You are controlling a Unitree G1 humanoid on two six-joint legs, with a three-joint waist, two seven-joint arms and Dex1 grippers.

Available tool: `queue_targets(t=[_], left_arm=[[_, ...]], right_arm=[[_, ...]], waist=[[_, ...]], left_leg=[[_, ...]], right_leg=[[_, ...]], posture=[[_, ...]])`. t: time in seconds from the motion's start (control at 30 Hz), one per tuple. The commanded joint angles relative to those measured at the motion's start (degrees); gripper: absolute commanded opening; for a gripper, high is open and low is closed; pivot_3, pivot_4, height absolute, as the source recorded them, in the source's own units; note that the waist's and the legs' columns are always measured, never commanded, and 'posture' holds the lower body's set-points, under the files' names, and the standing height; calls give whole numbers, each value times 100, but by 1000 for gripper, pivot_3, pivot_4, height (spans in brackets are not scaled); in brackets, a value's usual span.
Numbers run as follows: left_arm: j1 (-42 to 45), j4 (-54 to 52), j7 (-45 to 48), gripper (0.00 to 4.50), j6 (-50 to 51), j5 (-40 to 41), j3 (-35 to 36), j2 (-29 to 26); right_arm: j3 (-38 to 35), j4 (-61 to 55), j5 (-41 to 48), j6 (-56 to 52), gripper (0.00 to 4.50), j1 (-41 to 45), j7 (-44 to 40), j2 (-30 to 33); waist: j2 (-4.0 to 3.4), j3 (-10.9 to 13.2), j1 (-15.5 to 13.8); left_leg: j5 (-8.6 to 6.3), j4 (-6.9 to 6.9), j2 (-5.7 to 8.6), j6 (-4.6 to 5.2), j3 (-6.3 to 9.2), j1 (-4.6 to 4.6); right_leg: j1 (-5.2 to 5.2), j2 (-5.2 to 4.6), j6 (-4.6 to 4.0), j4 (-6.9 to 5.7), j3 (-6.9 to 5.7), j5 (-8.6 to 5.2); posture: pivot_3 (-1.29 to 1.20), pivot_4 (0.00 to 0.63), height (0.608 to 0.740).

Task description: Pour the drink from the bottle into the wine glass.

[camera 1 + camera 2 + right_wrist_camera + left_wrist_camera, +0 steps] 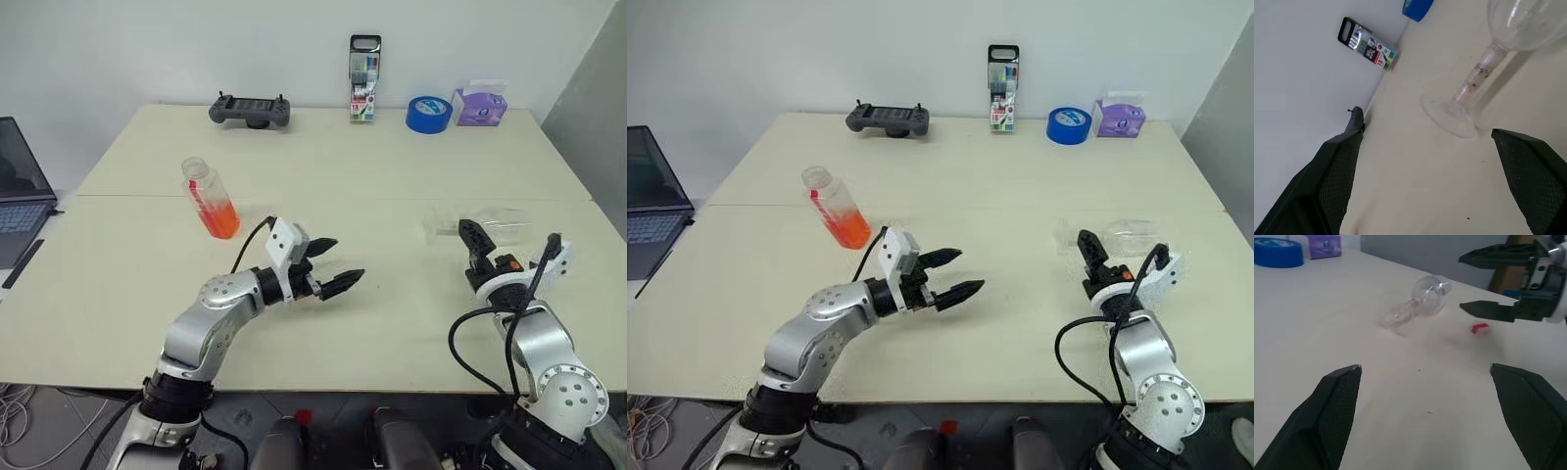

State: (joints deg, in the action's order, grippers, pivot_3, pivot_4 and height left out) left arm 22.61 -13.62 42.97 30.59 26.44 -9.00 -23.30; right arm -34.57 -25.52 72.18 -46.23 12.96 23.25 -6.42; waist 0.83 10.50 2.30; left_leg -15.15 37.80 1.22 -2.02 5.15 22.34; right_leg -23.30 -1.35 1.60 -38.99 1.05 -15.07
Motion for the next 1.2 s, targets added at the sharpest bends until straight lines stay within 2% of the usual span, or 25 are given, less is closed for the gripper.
queue_targets(t=[0.03, 0.43, 0.93, 1.03, 1.2], left_arm=[[201, -89, 270, 4469, -105, -175, -182, -159], [412, 76, 215, 4469, -190, -462, -248, 24], [411, 9, 137, 4469, -107, -541, -158, -30], [405, -15, 125, 4500, -93, -546, -167, -40], [441, -4, 119, 4500, -92, -568, -154, -67]], right_arm=[[33, 484, 438, 502, 4500, 290, 125, -22], [-67, 2481, 466, 1463, 4500, 1144, -232, 487], [-91, 4400, -400, 2417, 4500, 2110, -1167, 829], [-107, 4630, -497, 2488, 3879, 2225, -1288, 871], [-207, 4889, -511, 2634, 2122, 2412, -1319, 824]], waist=[[-1, 0, 11], [-5, 2, -31], [-5, 2, -31], [-5, 2, -32], [-5, 2, -31]], left_leg=[[-1, 0, -1, 1, -4, -1], [-4, 1, -6, 7, -18, -2], [-5, 3, -9, 9, -33, -10], [-5, 3, -9, 9, -37, -17], [-7, 1, -11, 12, -41, -18]], right_leg=[[0, 1, 0, 0, 3, 0], [0, 2, -1, 4, 15, 0], [1, 3, -1, 2, 28, 1], [5, 3, -1, 2, 32, 1], [4, 3, -1, 2, 36, 1]], posture=[[0, 150, 740], [0, 150, 740], [0, 150, 740], [0, 150, 740], [0, 150, 740]])
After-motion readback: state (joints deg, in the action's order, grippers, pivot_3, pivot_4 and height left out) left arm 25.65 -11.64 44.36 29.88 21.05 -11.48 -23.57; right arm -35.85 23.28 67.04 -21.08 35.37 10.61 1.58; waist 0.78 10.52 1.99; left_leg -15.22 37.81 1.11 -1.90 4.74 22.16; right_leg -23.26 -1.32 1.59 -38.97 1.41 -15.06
